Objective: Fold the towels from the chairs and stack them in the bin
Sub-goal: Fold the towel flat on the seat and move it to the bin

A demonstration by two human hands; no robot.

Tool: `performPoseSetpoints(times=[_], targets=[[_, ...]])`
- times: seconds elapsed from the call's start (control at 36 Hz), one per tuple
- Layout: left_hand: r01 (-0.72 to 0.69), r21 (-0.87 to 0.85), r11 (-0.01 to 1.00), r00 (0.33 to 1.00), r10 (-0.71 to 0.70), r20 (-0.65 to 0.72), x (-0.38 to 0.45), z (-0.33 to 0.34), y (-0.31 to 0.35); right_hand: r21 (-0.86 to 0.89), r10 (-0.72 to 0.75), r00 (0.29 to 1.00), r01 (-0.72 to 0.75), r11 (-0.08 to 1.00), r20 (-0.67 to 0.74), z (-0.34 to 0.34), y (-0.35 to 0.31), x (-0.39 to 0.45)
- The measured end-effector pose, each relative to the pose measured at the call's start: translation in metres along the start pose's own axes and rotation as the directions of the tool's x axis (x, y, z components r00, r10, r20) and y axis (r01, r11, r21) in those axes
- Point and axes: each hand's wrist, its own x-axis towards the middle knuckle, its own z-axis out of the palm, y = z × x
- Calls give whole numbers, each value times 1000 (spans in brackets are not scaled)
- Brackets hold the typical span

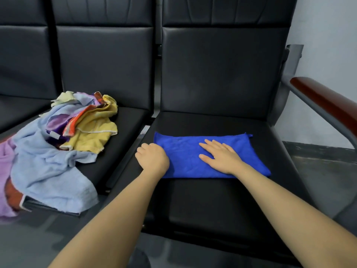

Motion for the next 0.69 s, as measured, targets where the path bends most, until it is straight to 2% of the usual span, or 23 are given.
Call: performPoseSetpoints(times=[0.11,0.22,0.31,0.44,0.5,0.56,0.64,0.69], targets=[[-88,-50,995,995,85,-61,-10,-1,1,-24,20,1000,-20,1000,10,1,-3,-10],[-200,-216,956,980,191,-63,-14,-12,-2,-41,34,999,-33,999,36,0,-7,-19],[-233,-303,924,972,211,-103,-14,-27,-3,-64,46,998,-43,997,50,1,-12,-25],[-254,-562,787,967,229,-116,-16,-39,2,-52,67,996,-63,997,67,3,-28,-29],[-262,-609,749,963,244,-114,-20,-44,3,-38,72,995,-70,997,65,5,-36,-29],[-288,-566,772,956,270,-116,-26,-50,5,-17,69,996,-68,998,57,8,-45,-29],[-381,-282,881,922,340,-183,-35,-54,9,36,44,998,-45,998,36,9,-57,-29],[-407,-110,907,900,378,-218,-40,-54,13,104,22,1000,-22,994,3,6,-59,-30]])
